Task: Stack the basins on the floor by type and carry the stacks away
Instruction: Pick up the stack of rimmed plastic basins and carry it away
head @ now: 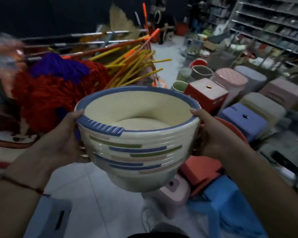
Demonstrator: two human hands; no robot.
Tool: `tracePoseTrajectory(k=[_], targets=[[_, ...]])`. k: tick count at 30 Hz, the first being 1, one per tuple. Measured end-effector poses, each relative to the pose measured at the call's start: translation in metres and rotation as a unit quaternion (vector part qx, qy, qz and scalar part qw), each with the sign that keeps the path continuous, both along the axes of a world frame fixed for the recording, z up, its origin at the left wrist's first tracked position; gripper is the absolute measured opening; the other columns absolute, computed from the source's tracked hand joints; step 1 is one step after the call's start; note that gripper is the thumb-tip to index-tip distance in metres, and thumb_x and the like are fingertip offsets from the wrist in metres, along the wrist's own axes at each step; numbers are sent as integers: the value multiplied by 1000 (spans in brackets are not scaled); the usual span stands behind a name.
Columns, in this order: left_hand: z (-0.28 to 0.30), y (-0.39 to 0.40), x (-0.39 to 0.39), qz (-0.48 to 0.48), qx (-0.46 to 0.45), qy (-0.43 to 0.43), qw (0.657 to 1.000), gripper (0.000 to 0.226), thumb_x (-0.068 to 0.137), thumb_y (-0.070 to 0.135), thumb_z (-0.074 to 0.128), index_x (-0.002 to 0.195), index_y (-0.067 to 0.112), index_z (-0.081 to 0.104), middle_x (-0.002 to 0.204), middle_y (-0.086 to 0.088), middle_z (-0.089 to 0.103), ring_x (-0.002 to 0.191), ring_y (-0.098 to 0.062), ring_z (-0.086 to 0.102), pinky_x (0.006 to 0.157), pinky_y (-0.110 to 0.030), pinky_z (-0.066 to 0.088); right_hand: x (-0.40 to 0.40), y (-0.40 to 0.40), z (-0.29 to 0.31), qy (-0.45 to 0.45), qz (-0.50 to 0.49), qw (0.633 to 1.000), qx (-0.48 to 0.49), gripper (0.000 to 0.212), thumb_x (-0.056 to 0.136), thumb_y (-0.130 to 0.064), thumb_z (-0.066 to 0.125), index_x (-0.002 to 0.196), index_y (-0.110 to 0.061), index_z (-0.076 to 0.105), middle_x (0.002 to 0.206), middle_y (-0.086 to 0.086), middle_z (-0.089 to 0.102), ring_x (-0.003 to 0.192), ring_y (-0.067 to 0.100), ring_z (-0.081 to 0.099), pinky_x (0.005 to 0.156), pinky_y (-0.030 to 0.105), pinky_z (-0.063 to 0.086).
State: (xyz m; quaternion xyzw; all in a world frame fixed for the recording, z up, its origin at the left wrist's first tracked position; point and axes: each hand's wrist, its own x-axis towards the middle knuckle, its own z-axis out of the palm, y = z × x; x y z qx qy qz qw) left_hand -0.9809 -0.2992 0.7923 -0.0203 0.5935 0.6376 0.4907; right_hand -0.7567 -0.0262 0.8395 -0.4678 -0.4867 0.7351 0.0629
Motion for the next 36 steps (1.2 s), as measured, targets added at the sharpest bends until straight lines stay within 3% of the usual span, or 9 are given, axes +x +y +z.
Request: tracePoseTrajectory(k=[4,8,14,17,22,27,31,34,36], targets=[[7,17,19,-75,5,-4,997,76,74,71,58,139,32,51,133,-19,58,118,-43,57,97,-62,45,43,-14,6,-16,-100,995,10,37,79,-53,66,69,-20,54,41,-1,53,59,20,48,58,32,43],[8,44,40,-142,13,-7,990,65,79,66,59,134,31,52,130,-24,56,116,-46,56,95,-61,47,98,-35,13,-4,-175,985,-3,40,80,-56,65,67,-18,63,52,1,59,51,20,59,62,32,44],[21,90,82,-246,9,32,969,77,64,66,72,129,26,57,127,-23,57,109,-45,61,85,-58,54,186,-64,20,9,-275,961,3,45,81,-59,63,87,-14,68,66,9,69,77,28,63,67,36,49],[26,108,111,-296,26,53,953,73,63,63,75,123,23,61,123,-24,61,111,-46,60,87,-60,52,227,-77,16,22,-330,944,14,59,71,-60,73,109,-15,70,92,12,72,90,33,65,75,44,53],[32,135,173,-362,49,78,928,67,73,64,66,120,16,65,108,-22,69,106,-43,60,99,-64,42,306,-103,12,37,-385,922,-8,44,75,-62,67,85,-19,63,46,2,57,46,22,57,57,32,48],[32,156,273,-435,41,68,897,67,76,67,60,115,13,64,96,-22,64,77,-36,65,69,-51,55,404,-139,12,22,-443,896,7,55,75,-68,63,99,-19,74,76,9,72,85,30,63,93,42,47],[33,171,369,-503,32,58,862,63,77,69,57,80,9,75,79,-19,59,72,-31,57,74,-43,50,492,-172,17,-8,-496,868,-10,65,69,-68,66,111,-20,74,105,12,74,105,34,63,95,43,47],[32,180,440,-549,25,44,834,62,81,67,56,73,8,73,67,-17,64,59,-30,62,64,-38,52,554,-196,17,-16,-520,854,-12,70,68,-70,64,114,-18,73,104,12,74,103,34,63,92,43,49],[30,183,480,-571,10,42,820,64,74,70,64,89,8,74,75,-19,69,68,-33,66,70,-44,53,589,-211,18,-31,-547,836,-17,76,66,-73,64,116,-16,72,110,15,73,109,36,63,100,46,45]])
